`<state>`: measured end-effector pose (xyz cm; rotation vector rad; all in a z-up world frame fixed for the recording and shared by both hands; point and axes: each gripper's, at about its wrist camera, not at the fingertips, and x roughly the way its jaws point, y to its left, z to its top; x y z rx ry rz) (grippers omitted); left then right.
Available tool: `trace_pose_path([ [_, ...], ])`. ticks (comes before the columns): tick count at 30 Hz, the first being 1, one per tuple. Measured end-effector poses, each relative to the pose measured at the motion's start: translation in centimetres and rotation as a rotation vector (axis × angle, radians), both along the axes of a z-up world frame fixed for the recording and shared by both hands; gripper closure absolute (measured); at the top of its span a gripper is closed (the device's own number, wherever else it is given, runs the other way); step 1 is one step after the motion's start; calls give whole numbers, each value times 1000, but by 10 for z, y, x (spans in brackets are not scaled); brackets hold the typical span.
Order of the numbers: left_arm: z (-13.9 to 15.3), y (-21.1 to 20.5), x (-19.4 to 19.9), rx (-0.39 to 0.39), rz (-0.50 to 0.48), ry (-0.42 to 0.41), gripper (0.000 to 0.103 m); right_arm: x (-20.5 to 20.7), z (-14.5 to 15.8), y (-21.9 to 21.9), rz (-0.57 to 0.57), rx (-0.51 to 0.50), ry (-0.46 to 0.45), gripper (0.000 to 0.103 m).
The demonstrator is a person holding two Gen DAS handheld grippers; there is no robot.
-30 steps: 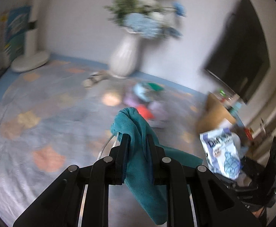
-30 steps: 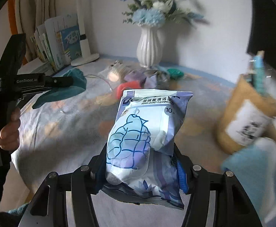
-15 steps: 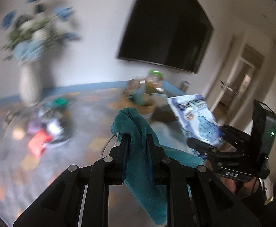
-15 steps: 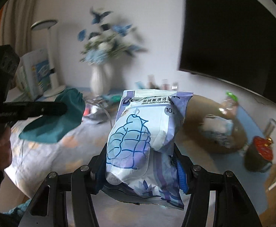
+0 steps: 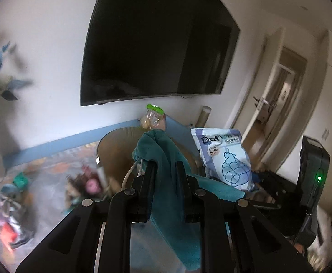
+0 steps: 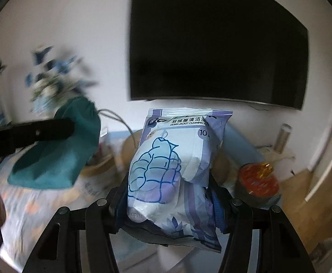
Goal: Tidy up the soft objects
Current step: 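Carry the teal bag and wipes package to the woven tray and release both, then return both open tools to the pile on the bed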
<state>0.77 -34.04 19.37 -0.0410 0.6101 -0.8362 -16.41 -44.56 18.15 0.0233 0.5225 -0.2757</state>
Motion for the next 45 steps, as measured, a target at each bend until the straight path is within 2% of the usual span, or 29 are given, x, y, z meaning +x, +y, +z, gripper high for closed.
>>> trace_pose_path([
  [4, -9, -20, 31, -16, 45, 86, 89, 36, 2, -43, -75, 123, 31, 45],
  [8, -14, -37, 51, -5, 71, 96, 89, 73, -7, -83, -99, 305, 53, 45],
  [11, -16, -45, 62, -2, 97, 98, 85, 96, -13, -98, -96, 359, 68, 44],
  [13, -20, -46, 69, -13, 126, 116, 53, 103, -19, -104, -92, 394, 85, 38],
  [15, -22, -42, 72, -39, 138, 122, 34, 111, -24, -111, -86, 429, 114, 36],
  [21, -20, -33, 69, -48, 119, 129, 34, 100, -23, -105, -123, 344, 143, 35],
  [24, -12, -17, 61, -67, 123, 123, 34, 87, -17, -106, -143, 345, 132, 35],
  [27, 4, 3, 49, -76, 121, 79, 34, 73, -9, -102, -153, 345, 105, 35],
  [31, 27, 39, 31, -90, 127, 10, 34, 56, 9, -77, -138, 288, 74, 33],
  [33, 36, 61, 22, -93, 144, -17, 34, 52, 18, -58, -105, 259, 63, 20],
  [35, 43, 89, 11, -88, 166, -39, 34, 46, 27, -34, -57, 236, 46, 16],
  [38, 48, 131, -3, -59, 194, -71, 34, 40, 37, 7, 35, 200, 22, 16],
  [41, 48, 176, -15, -1, 290, -106, 34, 36, 40, 50, 132, 155, 16, 11],
  [45, 37, 236, -23, 41, 416, -90, 23, 46, 29, 114, 274, 102, 43, 10],
])
